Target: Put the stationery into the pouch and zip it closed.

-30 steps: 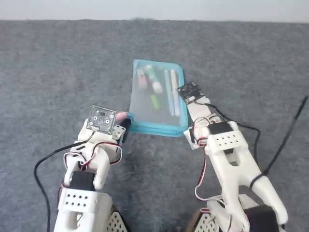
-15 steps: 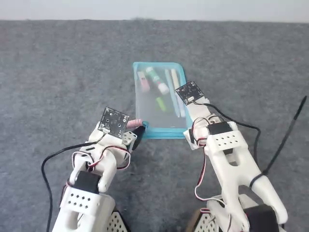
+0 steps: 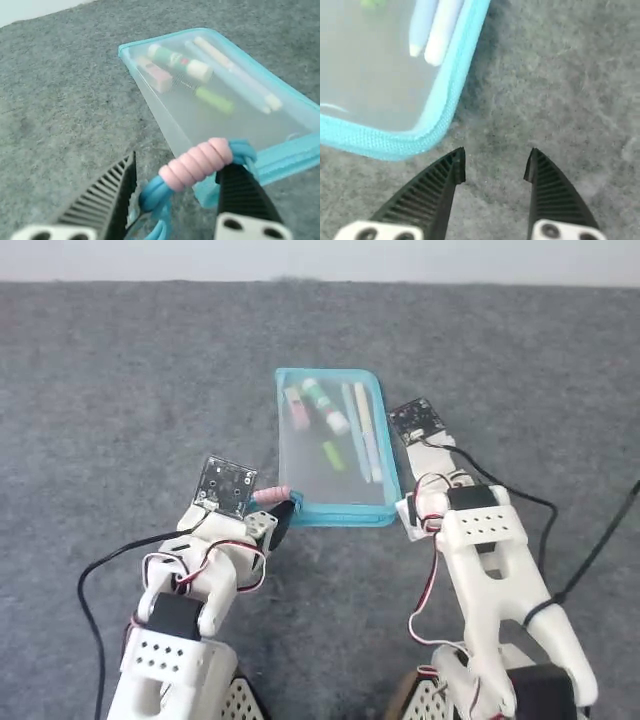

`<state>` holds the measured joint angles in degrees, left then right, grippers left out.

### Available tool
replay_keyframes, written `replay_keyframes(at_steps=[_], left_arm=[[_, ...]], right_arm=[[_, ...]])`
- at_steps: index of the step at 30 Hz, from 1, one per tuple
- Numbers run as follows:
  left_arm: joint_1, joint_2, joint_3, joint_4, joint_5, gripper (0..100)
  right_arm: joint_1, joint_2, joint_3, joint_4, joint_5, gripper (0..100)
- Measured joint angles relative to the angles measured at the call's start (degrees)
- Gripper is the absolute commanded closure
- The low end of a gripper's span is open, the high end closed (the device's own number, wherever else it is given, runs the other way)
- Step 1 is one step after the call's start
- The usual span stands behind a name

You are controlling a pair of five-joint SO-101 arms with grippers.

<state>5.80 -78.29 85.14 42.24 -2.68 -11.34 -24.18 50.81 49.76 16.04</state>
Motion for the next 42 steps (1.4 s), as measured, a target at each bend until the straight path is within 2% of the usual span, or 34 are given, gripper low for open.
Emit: replay_keyframes(at_steps=[6,12,18,22,24,28,30,35,39,42], left_arm=[[4.92,0.0,0.0,0.88,0.09,76],[6.77,0.0,0.0,0.88,0.09,100],[7.3,0.0,0.0,0.88,0.09,94],[5.45,0.0,0.0,0.88,0.09,73],[3.16,0.0,0.0,0.88,0.09,67],[2.73,0.0,0.0,0.88,-0.26,69],[4.92,0.0,0.0,1.05,-1.58,71],[10.11,0.0,0.0,4.57,-8.09,83],[5.8,0.0,0.0,3.69,-11.87,83],[0.35,0.0,0.0,0.26,-8.53,80]], right_arm=[[0.09,0.0,-0.09,0.0,0.0,80.4],[0.09,0.0,-0.09,0.0,0.0,80.5],[-1.67,0.0,-0.09,0.0,-0.09,80.5],[-1.85,0.0,-0.09,0.0,-0.18,80.5],[-2.37,0.0,-0.09,0.0,-0.18,80.5],[-3.52,0.0,-0.09,0.0,-0.18,80.4],[-5.54,0.0,-0.09,0.18,-0.18,80.4],[-6.68,-0.09,-0.09,1.32,-0.18,80.4],[-4.92,-3.08,-0.09,1.32,-0.18,80.4],[-3.52,-6.77,1.05,1.32,-0.18,80.5]])
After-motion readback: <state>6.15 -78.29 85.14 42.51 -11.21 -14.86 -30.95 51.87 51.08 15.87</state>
